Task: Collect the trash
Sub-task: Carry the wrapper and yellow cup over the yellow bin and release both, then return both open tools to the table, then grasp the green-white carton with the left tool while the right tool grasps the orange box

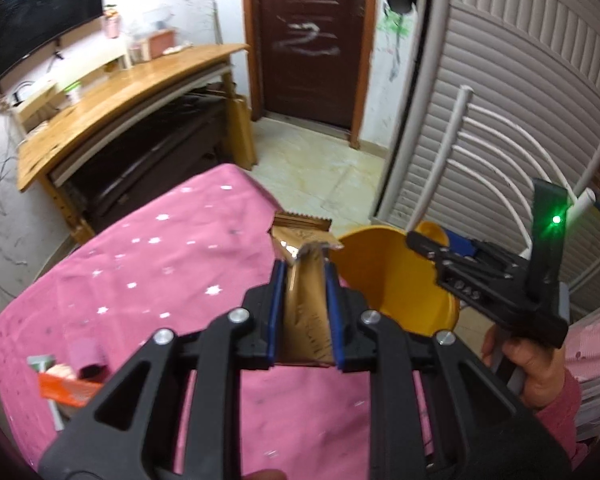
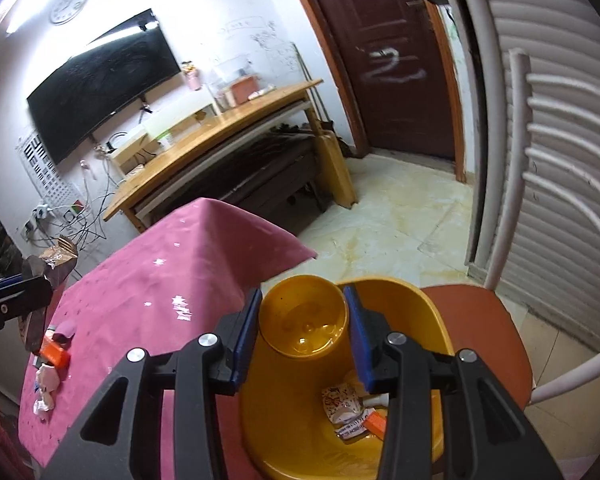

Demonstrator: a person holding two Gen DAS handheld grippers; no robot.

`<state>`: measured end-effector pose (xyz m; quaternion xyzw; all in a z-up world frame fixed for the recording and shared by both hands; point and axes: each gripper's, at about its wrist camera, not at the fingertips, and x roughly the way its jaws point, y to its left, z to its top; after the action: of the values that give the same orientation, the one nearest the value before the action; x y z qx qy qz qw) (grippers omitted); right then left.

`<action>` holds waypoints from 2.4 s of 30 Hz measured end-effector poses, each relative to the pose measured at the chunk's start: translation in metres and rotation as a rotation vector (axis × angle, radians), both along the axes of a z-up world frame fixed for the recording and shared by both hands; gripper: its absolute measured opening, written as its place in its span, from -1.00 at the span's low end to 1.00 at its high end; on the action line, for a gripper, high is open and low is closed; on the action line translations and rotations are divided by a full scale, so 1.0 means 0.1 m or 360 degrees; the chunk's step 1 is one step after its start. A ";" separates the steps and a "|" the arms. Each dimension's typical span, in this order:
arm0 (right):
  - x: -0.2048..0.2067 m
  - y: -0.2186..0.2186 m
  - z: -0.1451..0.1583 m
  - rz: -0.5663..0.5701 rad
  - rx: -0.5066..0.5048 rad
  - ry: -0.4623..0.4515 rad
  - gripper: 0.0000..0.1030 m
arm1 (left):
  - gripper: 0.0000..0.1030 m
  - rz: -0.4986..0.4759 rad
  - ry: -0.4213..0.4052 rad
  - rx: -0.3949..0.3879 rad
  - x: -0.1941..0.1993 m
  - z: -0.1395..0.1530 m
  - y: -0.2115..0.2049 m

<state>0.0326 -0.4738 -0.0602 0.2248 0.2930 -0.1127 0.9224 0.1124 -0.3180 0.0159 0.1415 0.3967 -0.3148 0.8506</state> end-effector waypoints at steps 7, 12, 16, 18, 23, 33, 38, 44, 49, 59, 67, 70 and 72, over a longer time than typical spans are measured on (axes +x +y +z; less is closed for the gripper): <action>-0.04 -0.31 -0.21 -0.0088 0.0123 0.0034 -0.26 | -0.64 -0.0067 0.0116 0.0065 0.08 -0.24 -0.54; -0.10 -0.47 -0.26 -0.0156 0.0185 0.0015 -0.25 | -0.59 -0.0089 0.0212 0.0078 0.16 -0.38 -0.80; -0.17 -0.56 -0.25 -0.0198 0.0204 -0.0013 -0.23 | -0.04 -0.0097 0.0239 0.0078 0.16 -0.43 -0.89; -0.19 -0.57 -0.25 -0.0204 0.0208 -0.0020 -0.22 | -0.03 -0.0098 0.0229 0.0075 0.14 -0.42 -0.90; -0.16 -0.48 -0.22 -0.0170 0.0201 -0.0034 -0.20 | -0.02 -0.0064 0.0246 0.0047 0.13 -0.38 -0.80; -0.05 -0.05 0.02 -0.0007 0.0078 -0.0067 -0.17 | 0.19 0.0074 0.0249 -0.0120 0.06 -0.14 -0.14; 0.04 0.20 0.07 0.0076 0.0037 -0.0058 -0.11 | 0.34 0.0174 0.0220 -0.0196 0.08 -0.01 0.27; 0.24 0.64 0.17 0.0251 -0.0002 -0.0053 -0.03 | 0.58 0.0380 0.0124 -0.0242 0.10 0.11 0.93; 0.47 1.07 0.31 0.0419 -0.0037 -0.0071 0.31 | 0.69 0.0566 0.0093 -0.0272 0.20 0.22 1.50; 0.74 1.92 0.50 0.0749 -0.0069 -0.0114 0.48 | 0.79 0.0928 0.0066 -0.0223 0.33 0.13 2.55; 0.89 2.55 0.57 0.0963 -0.0188 -0.0085 0.55 | 0.79 0.1073 0.0169 -0.0147 0.39 -0.22 3.00; 0.92 2.76 0.58 0.1042 -0.0242 -0.0076 0.56 | 0.79 0.1084 0.0207 -0.0137 0.41 -0.31 3.11; 0.95 2.89 0.56 0.1090 -0.0293 -0.0062 0.56 | 0.79 0.1068 0.0236 -0.0125 0.43 -0.37 3.15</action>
<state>0.1273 -0.1845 -0.0038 0.0317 0.3224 0.1813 0.9285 0.1550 -0.0030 -0.0208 -0.0529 0.4695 -0.0421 0.8803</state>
